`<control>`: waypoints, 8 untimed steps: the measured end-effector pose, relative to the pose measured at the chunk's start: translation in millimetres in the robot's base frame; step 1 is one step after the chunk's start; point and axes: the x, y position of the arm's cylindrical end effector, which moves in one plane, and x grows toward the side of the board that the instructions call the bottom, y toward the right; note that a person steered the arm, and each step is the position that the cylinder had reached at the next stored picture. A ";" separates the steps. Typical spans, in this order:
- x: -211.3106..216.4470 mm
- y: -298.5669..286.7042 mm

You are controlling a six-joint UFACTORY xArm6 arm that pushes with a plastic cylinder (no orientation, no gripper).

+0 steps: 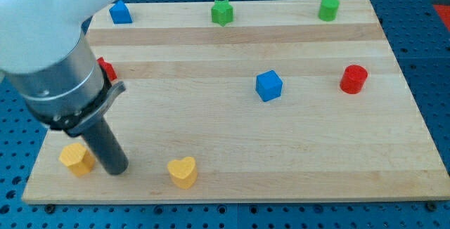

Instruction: Keep the yellow heart vertically at the bottom side of the red circle

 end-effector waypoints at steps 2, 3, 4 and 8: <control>22.9 123.6; 16.8 213.8; 22.1 230.1; -8.0 102.1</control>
